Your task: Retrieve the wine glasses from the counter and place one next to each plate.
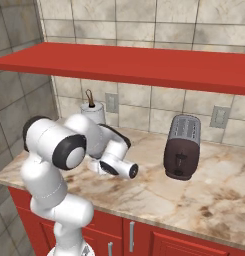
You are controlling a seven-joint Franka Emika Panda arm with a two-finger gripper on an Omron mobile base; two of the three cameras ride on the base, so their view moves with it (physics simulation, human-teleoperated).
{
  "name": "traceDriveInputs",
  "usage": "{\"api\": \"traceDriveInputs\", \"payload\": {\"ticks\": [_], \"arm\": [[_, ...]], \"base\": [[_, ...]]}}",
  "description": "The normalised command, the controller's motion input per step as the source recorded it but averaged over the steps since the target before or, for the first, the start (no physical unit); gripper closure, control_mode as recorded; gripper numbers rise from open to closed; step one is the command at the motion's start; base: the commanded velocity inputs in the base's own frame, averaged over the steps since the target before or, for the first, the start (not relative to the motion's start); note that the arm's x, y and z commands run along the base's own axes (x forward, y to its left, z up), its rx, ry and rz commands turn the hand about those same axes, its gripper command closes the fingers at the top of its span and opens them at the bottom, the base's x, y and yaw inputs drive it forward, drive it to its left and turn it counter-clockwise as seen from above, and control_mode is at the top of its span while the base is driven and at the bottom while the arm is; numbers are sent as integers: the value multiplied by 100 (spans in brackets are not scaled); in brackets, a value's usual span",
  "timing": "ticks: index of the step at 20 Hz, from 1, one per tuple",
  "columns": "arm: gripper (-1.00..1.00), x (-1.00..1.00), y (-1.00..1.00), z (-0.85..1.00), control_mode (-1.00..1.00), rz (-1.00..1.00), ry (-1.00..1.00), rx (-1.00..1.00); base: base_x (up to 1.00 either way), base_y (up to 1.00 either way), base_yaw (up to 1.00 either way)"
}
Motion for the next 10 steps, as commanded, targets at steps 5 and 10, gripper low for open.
{"api": "traceDriveInputs", "payload": {"ticks": [5,10], "arm": [[100,1,-4,2,-100,-1,2,2],[100,-33,-20,57,-100,1,-11,13]], "base": [[0,0,0],[0,0,0]]}}
